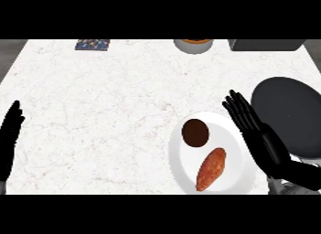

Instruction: Pick the sweet potato from the plate and place it in the pan

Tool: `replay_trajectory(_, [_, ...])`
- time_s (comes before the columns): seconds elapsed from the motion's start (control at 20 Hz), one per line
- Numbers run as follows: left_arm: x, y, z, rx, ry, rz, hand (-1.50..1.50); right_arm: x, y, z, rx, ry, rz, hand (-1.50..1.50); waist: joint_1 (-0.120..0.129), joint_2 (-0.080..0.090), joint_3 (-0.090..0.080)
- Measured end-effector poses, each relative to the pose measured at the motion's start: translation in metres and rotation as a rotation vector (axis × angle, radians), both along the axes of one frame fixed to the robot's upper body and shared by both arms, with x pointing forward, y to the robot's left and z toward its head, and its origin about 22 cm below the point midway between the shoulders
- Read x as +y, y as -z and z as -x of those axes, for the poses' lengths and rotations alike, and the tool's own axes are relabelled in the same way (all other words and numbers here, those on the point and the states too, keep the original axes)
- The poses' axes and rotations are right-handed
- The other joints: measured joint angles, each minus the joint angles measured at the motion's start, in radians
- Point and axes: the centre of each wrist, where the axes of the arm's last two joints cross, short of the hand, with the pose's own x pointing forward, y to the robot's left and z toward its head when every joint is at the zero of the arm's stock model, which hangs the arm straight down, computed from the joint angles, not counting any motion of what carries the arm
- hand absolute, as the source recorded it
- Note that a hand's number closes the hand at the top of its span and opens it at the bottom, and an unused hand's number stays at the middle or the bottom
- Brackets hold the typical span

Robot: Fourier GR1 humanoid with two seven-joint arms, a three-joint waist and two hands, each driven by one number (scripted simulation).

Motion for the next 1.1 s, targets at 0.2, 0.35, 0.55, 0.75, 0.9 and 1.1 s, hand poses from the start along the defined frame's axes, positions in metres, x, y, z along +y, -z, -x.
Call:
replay_trajectory(0.2, [-0.029, -0.004, -0.007, -0.087, 0.105, 0.082, 0.00, -0.009, -0.009, 0.003, -0.038, 0.079, -0.032, 1.50, -0.013, 0.003, -0.007])
replay_trajectory(0.35, [-0.063, -0.005, -0.012, -0.172, 0.218, 0.184, 0.00, -0.031, -0.007, 0.008, -0.039, 0.219, 0.038, 1.50, -0.049, 0.002, -0.014])
replay_trajectory(0.55, [-0.094, -0.002, -0.010, -0.208, 0.315, 0.287, 0.00, -0.056, 0.014, 0.044, 0.031, 0.480, 0.084, -1.50, -0.074, -0.001, -0.014])
replay_trajectory(0.75, [-0.117, 0.007, -0.007, -0.230, 0.376, 0.340, 0.00, -0.069, 0.026, 0.098, 0.028, 0.547, 0.189, -1.50, -0.058, 0.001, -0.012])
replay_trajectory(0.9, [-0.123, 0.008, -0.007, -0.242, 0.405, 0.352, 0.00, -0.078, 0.016, 0.122, 0.011, 0.582, 0.288, -1.50, -0.042, 0.003, -0.012])
replay_trajectory(1.1, [-0.129, 0.013, -0.013, -0.244, 0.433, 0.360, 0.00, -0.078, -0.003, 0.131, 0.025, 0.562, 0.405, -1.50, -0.025, 0.006, -0.012])
